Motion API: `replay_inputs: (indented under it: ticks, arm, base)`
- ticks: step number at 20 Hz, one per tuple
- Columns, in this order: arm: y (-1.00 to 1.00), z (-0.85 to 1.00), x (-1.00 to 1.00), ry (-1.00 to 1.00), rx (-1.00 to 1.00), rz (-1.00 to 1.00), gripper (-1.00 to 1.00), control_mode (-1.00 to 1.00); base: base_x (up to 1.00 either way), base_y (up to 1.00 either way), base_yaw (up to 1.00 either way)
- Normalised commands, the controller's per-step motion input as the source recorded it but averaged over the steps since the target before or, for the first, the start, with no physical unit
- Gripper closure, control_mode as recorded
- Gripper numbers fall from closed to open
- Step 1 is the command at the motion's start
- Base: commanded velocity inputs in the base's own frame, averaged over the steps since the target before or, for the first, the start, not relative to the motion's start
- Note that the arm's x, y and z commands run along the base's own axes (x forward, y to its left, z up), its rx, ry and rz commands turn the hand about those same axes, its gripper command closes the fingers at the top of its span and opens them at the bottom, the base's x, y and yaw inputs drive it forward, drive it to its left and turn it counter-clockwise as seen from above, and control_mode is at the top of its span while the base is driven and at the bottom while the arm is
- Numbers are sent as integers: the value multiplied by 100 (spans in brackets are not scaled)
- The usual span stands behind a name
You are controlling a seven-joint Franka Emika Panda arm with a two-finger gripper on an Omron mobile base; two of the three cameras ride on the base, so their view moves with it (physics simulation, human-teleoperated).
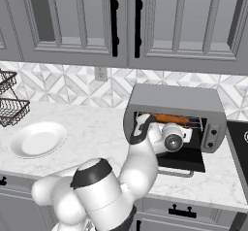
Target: Pick up the kebab skewer and baguette bread, and place them inside the toaster oven. Close the toaster oven door and start by setting the timer.
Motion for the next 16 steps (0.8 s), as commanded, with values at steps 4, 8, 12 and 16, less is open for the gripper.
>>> replay_inputs:
  ticks: [4,8,12,16]
  arm:
    - [0,0,10,0,0,0,-100,-100]
    - [0,0,4,0,0,0,-100,-100]
    - [0,0,-32,0,0,0,-100,-100]
    - [-1,2,-45,0,0,0,-100,-100]
  base:
    - [0,0,0]
    - [0,0,0]
    - [0,0,0]
    - [0,0,0]
